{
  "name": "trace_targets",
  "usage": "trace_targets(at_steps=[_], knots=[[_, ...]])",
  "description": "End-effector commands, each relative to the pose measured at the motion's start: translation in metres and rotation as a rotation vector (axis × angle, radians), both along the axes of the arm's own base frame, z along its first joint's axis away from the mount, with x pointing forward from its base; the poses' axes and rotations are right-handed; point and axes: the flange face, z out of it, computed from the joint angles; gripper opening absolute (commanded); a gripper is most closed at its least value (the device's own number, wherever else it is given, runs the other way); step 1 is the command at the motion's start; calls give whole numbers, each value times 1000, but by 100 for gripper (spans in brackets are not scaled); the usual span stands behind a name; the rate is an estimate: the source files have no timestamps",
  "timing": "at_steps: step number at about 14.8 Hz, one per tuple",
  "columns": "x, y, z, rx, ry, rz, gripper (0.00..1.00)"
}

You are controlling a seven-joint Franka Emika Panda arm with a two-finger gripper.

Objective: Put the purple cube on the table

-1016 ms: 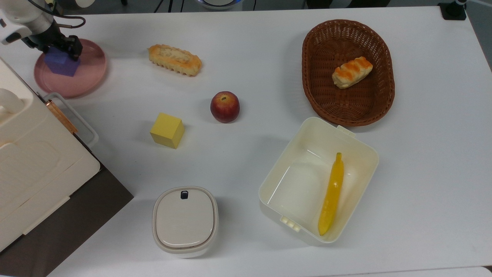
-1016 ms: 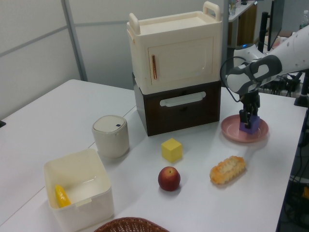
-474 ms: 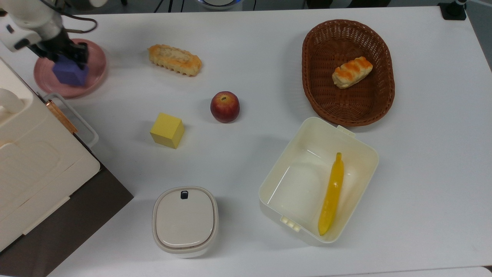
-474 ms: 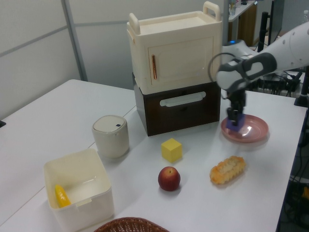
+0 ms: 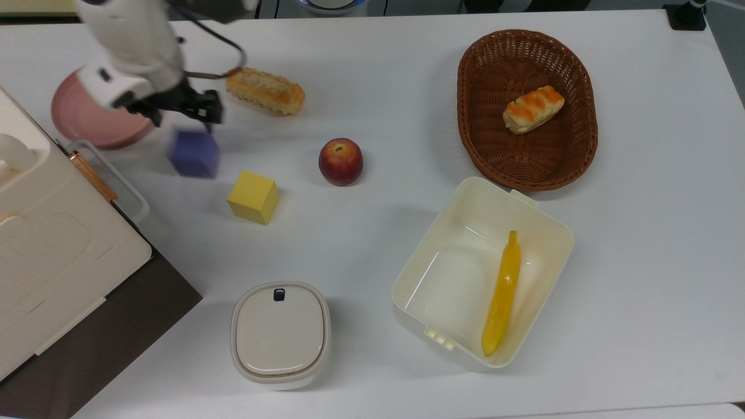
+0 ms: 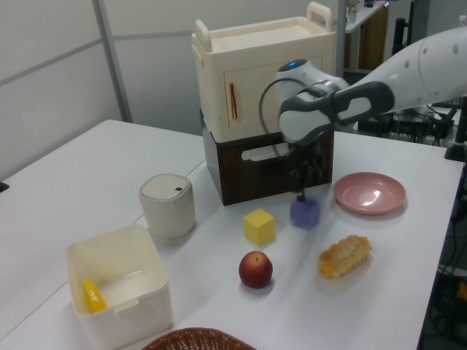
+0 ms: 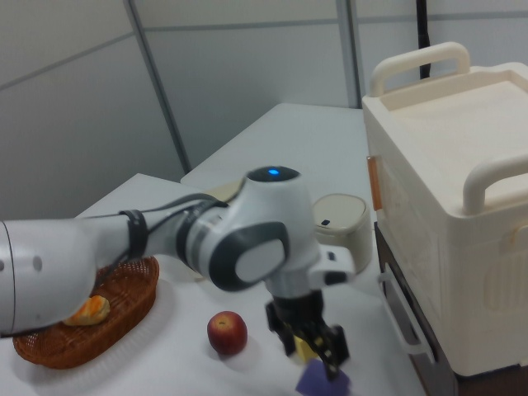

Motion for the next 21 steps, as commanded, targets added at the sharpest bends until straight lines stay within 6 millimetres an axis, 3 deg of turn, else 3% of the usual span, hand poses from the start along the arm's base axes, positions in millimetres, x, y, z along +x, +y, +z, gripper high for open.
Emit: trace_targets(at_steps=[1,2,4,5,9,15,21], knots=[[8,71,25,-41,12,-29,100],[9,85,35,-42,17,-30,100],[15,142,59,-34,35,42,100],[17,161,68,-37,26,64,100],[10,207,102,-47,-41,63,100],[-18,217,163,19,-98,34,100],[-26,211,176,23,-101,33,100]])
